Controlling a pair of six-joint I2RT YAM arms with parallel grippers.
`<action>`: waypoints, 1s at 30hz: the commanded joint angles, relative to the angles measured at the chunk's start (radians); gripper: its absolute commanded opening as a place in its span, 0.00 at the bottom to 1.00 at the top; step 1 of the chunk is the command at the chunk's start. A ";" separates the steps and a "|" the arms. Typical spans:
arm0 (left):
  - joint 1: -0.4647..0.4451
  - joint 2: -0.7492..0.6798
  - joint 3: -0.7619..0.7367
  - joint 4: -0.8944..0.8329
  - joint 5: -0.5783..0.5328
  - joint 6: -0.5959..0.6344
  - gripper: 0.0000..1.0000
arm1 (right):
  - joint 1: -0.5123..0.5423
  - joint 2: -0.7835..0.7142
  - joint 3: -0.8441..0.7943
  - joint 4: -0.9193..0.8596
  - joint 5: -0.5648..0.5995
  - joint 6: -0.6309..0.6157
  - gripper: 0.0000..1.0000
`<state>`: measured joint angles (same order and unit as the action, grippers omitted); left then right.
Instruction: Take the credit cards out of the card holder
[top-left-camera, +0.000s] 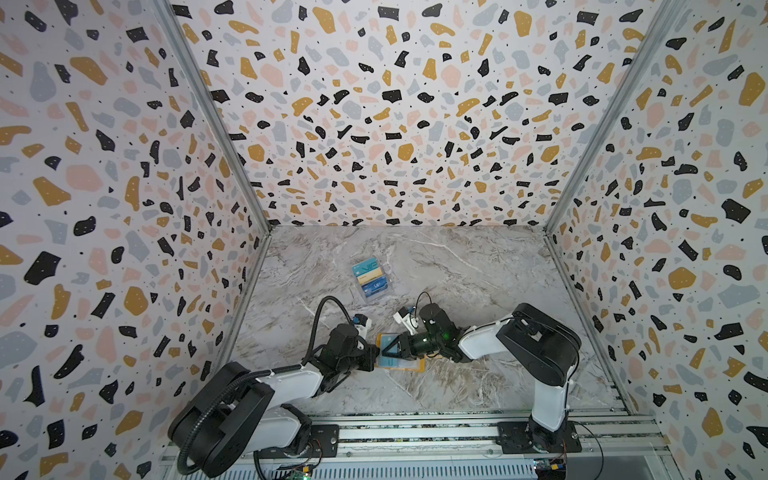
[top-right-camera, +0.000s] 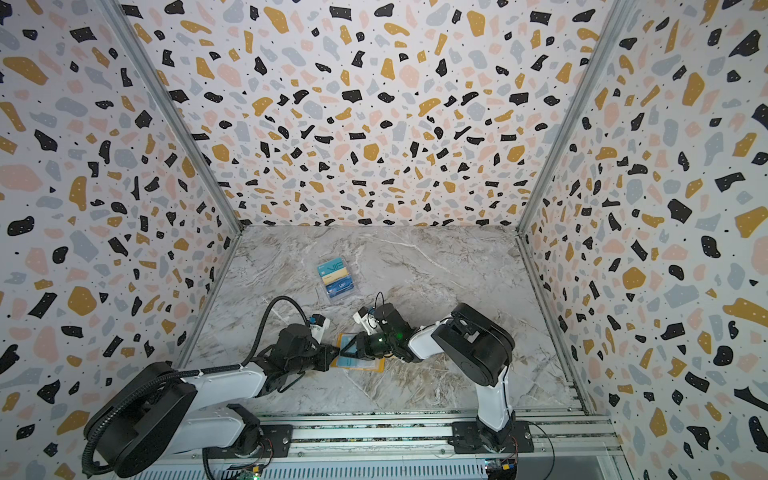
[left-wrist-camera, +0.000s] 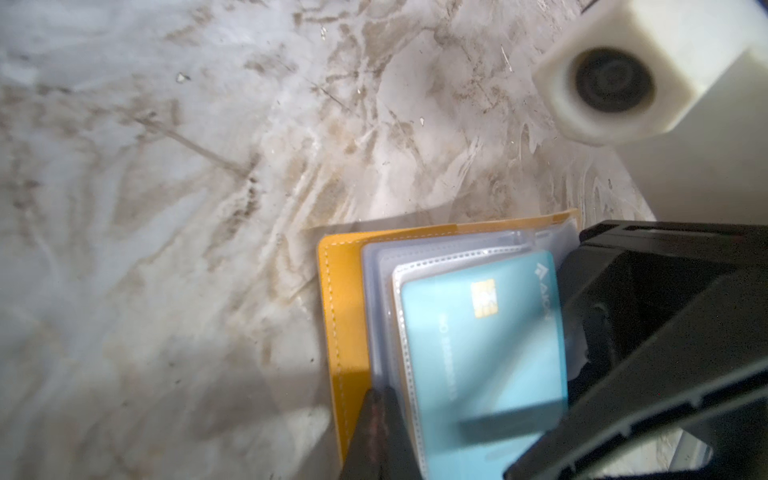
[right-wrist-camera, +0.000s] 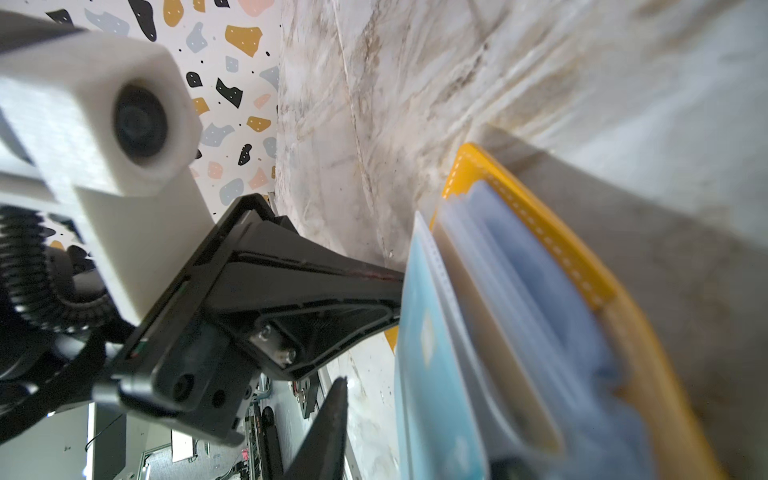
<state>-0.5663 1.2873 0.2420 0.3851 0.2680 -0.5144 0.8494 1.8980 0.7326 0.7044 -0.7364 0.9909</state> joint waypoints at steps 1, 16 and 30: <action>-0.007 0.015 -0.015 -0.018 0.007 -0.007 0.00 | -0.011 -0.065 -0.030 0.117 -0.039 0.032 0.27; -0.007 0.015 -0.009 -0.024 0.000 -0.016 0.00 | -0.035 -0.108 -0.137 0.259 -0.044 0.082 0.24; -0.007 0.008 0.002 -0.032 -0.011 -0.024 0.00 | -0.057 -0.138 -0.173 0.252 -0.041 0.080 0.22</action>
<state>-0.5678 1.2900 0.2420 0.3878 0.2703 -0.5362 0.7975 1.8084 0.5629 0.9215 -0.7666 1.0695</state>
